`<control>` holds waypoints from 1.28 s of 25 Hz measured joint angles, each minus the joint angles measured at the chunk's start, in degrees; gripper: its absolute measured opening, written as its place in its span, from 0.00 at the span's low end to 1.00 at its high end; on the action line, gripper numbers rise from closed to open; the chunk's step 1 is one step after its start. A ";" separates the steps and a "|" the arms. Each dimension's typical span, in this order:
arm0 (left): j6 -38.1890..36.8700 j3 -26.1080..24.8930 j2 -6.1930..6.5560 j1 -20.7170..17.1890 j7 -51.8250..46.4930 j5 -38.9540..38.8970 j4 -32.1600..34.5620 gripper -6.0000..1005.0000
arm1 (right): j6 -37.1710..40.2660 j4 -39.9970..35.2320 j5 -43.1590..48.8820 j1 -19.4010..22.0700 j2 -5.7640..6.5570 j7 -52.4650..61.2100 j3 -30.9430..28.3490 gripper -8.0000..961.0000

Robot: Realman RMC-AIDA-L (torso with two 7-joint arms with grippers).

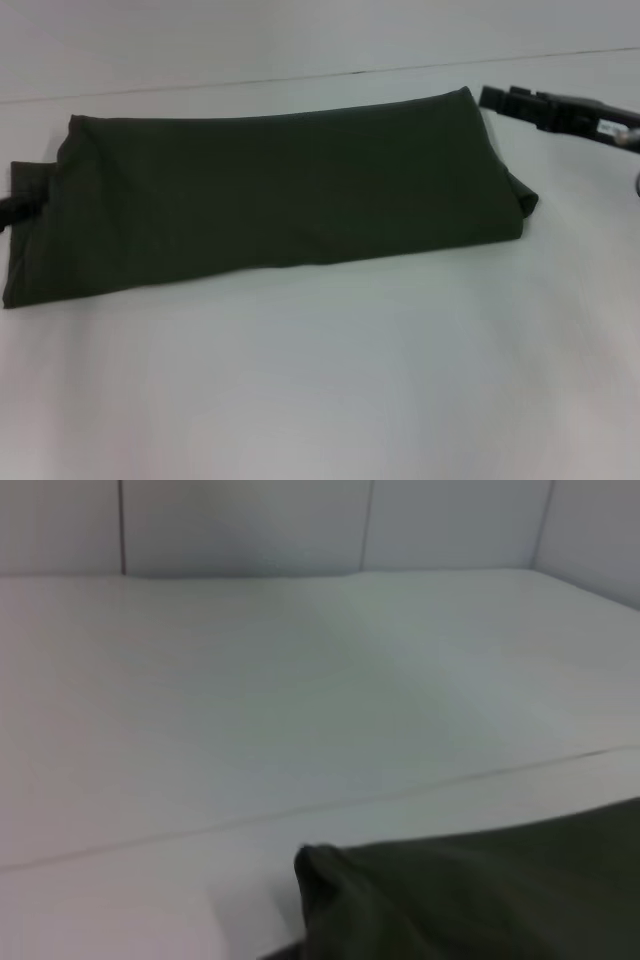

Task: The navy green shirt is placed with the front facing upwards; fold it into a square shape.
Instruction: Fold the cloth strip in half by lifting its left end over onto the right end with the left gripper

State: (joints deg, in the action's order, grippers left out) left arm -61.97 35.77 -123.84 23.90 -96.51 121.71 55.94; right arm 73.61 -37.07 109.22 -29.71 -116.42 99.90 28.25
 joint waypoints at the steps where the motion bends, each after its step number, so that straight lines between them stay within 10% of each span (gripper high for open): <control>1: -0.95 -0.62 0.02 -0.24 0.07 0.17 0.04 0.86 | 0.83 -0.01 -0.27 0.71 0.20 0.10 -0.04 0.68; 19: -16.75 -10.55 2.08 0.44 -7.08 18.60 -0.84 0.86 | 6.15 -0.11 -4.62 5.31 2.05 0.46 -0.46 0.68; 32: -13.65 -10.54 2.98 3.08 -7.47 19.08 -5.17 0.86 | 7.07 -0.11 -4.56 5.54 2.48 0.27 -0.49 0.68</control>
State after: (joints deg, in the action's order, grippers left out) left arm -75.62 25.23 -120.87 26.98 -103.97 140.79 50.77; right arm 80.68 -37.18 104.66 -24.17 -113.93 100.17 27.76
